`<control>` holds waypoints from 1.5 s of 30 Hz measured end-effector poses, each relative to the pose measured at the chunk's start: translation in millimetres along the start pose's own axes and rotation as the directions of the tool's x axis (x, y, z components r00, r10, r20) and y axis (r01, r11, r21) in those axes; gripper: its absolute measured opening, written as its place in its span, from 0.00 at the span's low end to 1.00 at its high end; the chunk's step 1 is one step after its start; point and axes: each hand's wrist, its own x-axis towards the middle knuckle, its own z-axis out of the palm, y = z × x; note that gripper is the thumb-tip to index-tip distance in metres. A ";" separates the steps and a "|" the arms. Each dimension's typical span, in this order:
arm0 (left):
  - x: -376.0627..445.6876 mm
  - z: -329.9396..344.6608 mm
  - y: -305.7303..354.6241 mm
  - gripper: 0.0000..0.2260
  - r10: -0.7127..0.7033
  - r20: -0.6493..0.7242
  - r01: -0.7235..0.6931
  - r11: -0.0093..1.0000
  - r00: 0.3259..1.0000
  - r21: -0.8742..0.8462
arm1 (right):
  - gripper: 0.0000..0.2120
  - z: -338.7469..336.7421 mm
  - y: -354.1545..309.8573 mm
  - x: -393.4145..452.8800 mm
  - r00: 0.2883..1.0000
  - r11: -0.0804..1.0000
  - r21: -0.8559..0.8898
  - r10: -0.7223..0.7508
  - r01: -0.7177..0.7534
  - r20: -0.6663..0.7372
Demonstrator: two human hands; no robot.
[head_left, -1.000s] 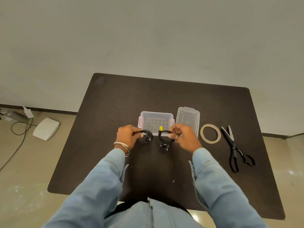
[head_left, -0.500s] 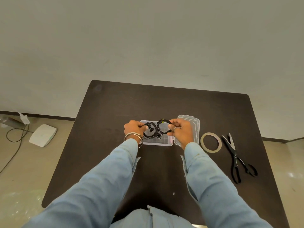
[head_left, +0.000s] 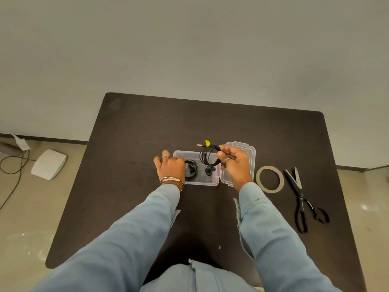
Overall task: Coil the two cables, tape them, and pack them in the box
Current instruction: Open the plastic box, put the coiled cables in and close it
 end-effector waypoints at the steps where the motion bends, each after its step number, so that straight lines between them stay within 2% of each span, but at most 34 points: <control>1: 0.3 0.3 0.0 0.10 0.021 -0.002 -0.021 1.000 1.000 0.023 | 0.09 2.7 1.8 1.5 0.999 0.999 -0.051 -0.011 0.013 0.032; 4: 0.4 2.0 -4.1 0.09 0.069 -0.064 -0.066 0.997 0.996 0.047 | 0.09 13.9 11.6 5.0 0.991 0.956 -0.276 -0.071 0.099 0.110; 6: -0.4 4.8 -9.1 0.09 0.064 -0.140 -0.066 0.998 0.988 -0.011 | 0.08 20.9 20.9 6.4 0.987 0.895 -0.423 -0.096 0.141 0.127; 7: -0.8 5.3 -10.9 0.09 0.051 -0.154 -0.063 0.995 0.987 -0.073 | 0.09 23.3 25.3 7.3 0.986 0.843 -0.513 -0.116 0.161 0.118; 10: -2.4 0.1 -16.6 0.11 -0.044 -0.161 0.002 0.969 0.986 -0.248 | 0.10 27.5 28.9 8.2 0.972 0.587 -0.778 -0.198 0.222 0.128; 13: -2.0 -2.6 -21.1 0.12 -0.171 -0.085 0.124 0.909 0.982 -0.398 | 0.12 27.8 24.1 7.5 0.960 0.416 -0.871 -0.208 0.261 0.188; 16: -3.1 -3.4 -22.7 0.11 -0.244 0.023 0.204 0.752 0.970 -0.627 | 0.13 30.6 26.0 5.5 0.957 0.257 -0.930 -0.190 0.264 0.219; 19: -2.7 -5.6 -25.1 0.10 -0.283 0.069 0.250 0.677 0.957 -0.692 | 0.11 36.8 30.2 1.4 0.948 0.094 -0.961 -0.213 0.261 0.237; 21: -2.5 -7.2 -26.2 0.10 -0.287 0.094 0.267 0.654 0.953 -0.708 | 0.10 38.4 29.1 0.4 0.950 0.054 -0.972 -0.231 0.230 0.212; 24: -3.5 -7.4 -26.8 0.10 -0.302 0.121 0.293 0.630 0.946 -0.719 | 0.06 34.0 26.1 1.9 0.956 0.162 -0.966 -0.247 0.203 0.160; 26: -5.5 -6.6 -25.1 0.09 -0.330 0.110 0.301 0.613 0.938 -0.730 | 0.03 26.8 22.7 1.0 0.957 0.360 -0.912 -0.274 0.196 0.097; 28: -7.2 -7.8 -22.1 0.07 -0.368 0.067 0.294 0.606 0.927 -0.740 | 0.02 15.6 16.6 -1.3 0.964 0.616 -0.781 -0.256 0.104 -0.073; 30: -9.6 -12.4 -16.1 0.06 -0.373 -0.002 0.247 0.619 0.928 -0.745 | 0.02 -0.8 14.7 -2.8 0.951 0.743 -0.669 -0.193 -0.019 -0.242; 33: -17.1 -23.1 6.3 0.06 -0.278 -0.096 0.102 0.619 0.956 -0.779 | 0.05 -31.6 19.5 -1.7 0.915 0.763 -0.625 -0.120 -0.163 -0.386; 35: -23.0 -30.3 28.8 0.08 -0.159 -0.081 0.028 0.586 0.984 -0.810 | 0.07 -48.8 24.0 -0.9 0.899 0.767 -0.605 -0.088 -0.213 -0.429; 38: -27.1 -37.2 73.9 0.12 0.030 0.079 0.054 0.497 0.996 -0.866 | 0.10 -67.5 27.4 0.0 0.914 0.751 -0.615 -0.037 -0.242 -0.405; 41: -22.3 -43.3 118.4 0.16 0.113 0.267 0.209 0.372 0.957 -0.904 | 0.14 -80.6 27.5 1.3 0.949 0.721 -0.658 0.000 -0.218 -0.315; 42: -17.1 -44.1 130.6 0.17 0.113 0.323 0.258 0.387 0.939 -0.885 | 0.17 -84.1 26.6 2.4 0.956 0.713 -0.668 0.013 -0.214 -0.293; 45: -0.1 -40.5 155.9 0.20 0.069 0.461 0.351 0.554 0.885 -0.755 | 0.21 -92.9 29.7 9.1 0.972 0.695 -0.694 0.032 -0.188 -0.231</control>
